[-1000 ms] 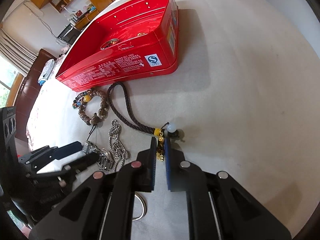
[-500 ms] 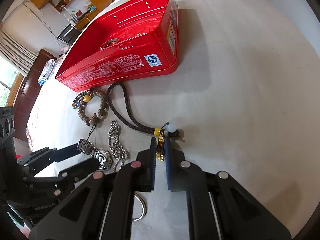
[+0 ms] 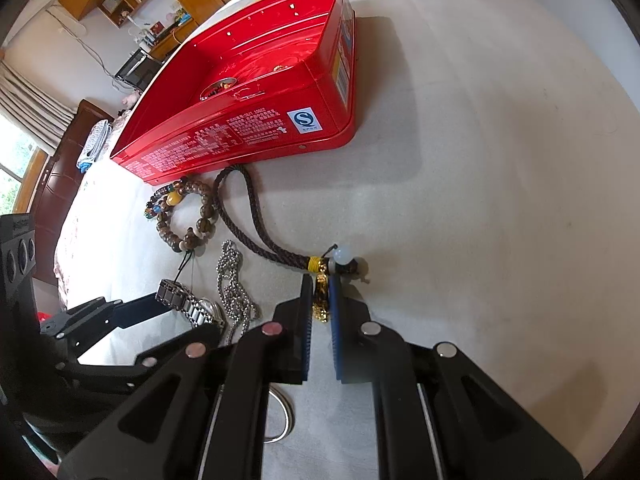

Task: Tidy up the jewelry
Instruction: 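Close the left tool on the silver watch band while the right tool holds the charm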

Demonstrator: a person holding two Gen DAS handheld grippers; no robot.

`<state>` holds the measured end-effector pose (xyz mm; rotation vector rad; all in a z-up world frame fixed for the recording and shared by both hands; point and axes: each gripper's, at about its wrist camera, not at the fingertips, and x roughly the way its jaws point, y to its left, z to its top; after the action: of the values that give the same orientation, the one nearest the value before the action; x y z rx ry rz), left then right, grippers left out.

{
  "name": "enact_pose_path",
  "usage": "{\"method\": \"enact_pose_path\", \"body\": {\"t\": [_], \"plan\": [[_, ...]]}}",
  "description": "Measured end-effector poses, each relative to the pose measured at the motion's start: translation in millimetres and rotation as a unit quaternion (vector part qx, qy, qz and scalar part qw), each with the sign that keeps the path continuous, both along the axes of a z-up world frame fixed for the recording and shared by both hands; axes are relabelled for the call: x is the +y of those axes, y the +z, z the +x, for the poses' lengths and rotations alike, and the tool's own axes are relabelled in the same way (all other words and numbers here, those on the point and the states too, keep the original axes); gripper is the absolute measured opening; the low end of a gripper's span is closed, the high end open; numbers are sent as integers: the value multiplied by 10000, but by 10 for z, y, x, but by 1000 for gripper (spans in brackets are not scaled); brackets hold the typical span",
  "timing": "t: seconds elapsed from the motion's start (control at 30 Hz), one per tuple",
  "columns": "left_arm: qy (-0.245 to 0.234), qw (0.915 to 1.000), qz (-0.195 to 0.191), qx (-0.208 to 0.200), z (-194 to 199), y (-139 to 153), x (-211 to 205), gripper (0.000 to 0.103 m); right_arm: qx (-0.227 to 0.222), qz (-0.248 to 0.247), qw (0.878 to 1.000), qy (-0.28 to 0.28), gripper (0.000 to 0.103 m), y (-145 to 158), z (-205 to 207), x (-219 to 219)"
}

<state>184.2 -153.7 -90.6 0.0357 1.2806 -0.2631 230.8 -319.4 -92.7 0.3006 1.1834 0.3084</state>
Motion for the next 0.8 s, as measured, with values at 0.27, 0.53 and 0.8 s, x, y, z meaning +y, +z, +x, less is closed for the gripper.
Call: {"method": "enact_pose_path", "body": {"t": [0.27, 0.53, 0.8], "plan": [[-251, 9993, 269, -119, 102, 8, -161, 58, 15, 34, 10000, -15, 7, 3, -2, 0], [-238, 9995, 34, -215, 65, 82, 80, 55, 31, 85, 10000, -20, 7, -4, 5, -14], [-84, 9988, -99, -480, -47, 313, 281, 54, -44, 75, 10000, -24, 5, 38, -25, 4]]}}
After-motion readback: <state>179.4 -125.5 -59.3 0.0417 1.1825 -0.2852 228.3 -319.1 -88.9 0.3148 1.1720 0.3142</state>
